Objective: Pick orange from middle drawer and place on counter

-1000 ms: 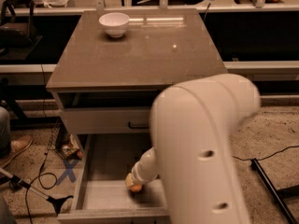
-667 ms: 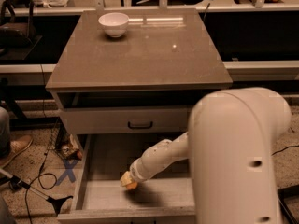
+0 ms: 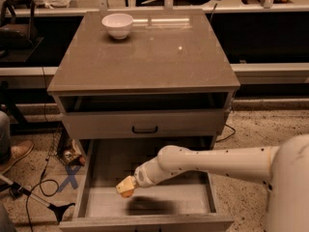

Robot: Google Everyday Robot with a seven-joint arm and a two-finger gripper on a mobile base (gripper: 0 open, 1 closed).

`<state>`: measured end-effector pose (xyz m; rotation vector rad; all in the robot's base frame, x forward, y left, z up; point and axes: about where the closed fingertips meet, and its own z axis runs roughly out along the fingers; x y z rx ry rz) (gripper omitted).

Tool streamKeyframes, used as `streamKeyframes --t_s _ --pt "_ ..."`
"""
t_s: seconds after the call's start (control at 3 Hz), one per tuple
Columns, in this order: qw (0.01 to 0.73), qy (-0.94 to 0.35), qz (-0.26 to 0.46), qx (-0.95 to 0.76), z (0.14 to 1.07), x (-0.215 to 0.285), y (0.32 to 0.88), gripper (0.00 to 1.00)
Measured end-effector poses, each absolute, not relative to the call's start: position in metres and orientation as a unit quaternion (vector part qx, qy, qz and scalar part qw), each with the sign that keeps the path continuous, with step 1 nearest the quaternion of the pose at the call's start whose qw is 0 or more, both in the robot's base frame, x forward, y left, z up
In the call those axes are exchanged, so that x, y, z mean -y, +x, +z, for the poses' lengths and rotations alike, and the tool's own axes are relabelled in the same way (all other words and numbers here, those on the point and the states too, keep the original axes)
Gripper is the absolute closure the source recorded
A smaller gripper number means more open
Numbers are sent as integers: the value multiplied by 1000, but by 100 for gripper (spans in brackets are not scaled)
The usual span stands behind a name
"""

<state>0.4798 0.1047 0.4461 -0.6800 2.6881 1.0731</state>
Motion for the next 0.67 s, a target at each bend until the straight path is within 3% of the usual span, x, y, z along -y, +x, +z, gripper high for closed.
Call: streamKeyframes --t_s 0.67 --pt "111 -255 368 -887 469 -104 483 100"
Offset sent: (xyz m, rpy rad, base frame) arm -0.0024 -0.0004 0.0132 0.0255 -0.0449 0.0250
